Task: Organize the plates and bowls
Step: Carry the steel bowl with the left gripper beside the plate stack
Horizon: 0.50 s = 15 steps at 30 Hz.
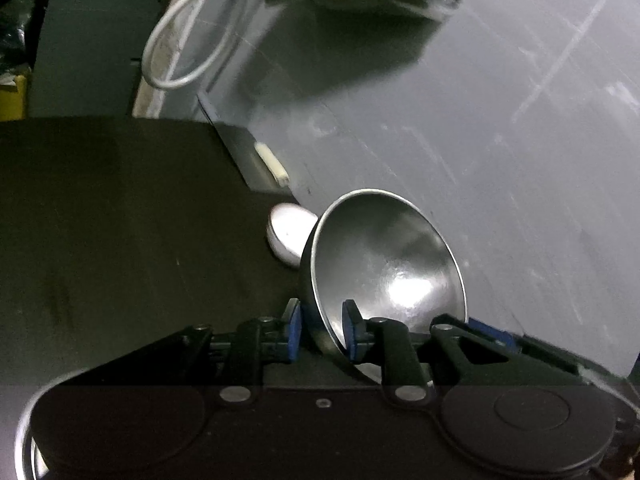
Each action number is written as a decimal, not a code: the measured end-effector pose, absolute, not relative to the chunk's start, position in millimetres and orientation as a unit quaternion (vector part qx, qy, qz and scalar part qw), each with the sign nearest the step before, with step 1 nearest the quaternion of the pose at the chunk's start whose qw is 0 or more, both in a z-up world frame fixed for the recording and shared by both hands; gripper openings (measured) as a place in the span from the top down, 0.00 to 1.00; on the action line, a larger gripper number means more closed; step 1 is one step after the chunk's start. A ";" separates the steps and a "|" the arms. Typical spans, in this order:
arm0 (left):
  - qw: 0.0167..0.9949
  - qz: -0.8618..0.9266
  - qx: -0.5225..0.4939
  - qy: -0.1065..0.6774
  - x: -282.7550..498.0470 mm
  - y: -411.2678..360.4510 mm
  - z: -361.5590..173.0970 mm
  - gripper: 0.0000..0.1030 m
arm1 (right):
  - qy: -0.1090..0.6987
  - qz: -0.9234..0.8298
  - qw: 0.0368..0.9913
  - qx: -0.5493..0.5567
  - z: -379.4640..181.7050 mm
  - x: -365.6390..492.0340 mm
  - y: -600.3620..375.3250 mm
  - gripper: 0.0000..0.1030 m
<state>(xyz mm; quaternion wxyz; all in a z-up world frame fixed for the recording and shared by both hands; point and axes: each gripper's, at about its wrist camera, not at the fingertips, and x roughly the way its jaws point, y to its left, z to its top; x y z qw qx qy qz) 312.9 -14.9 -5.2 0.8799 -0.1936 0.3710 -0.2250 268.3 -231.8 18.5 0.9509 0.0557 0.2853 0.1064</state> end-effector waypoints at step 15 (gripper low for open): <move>0.801 -0.253 -0.173 0.514 229.8 -21.7 -56.9 0.75 | 0.404 0.143 0.900 0.085 -20.7 173.7 -265.7 0.75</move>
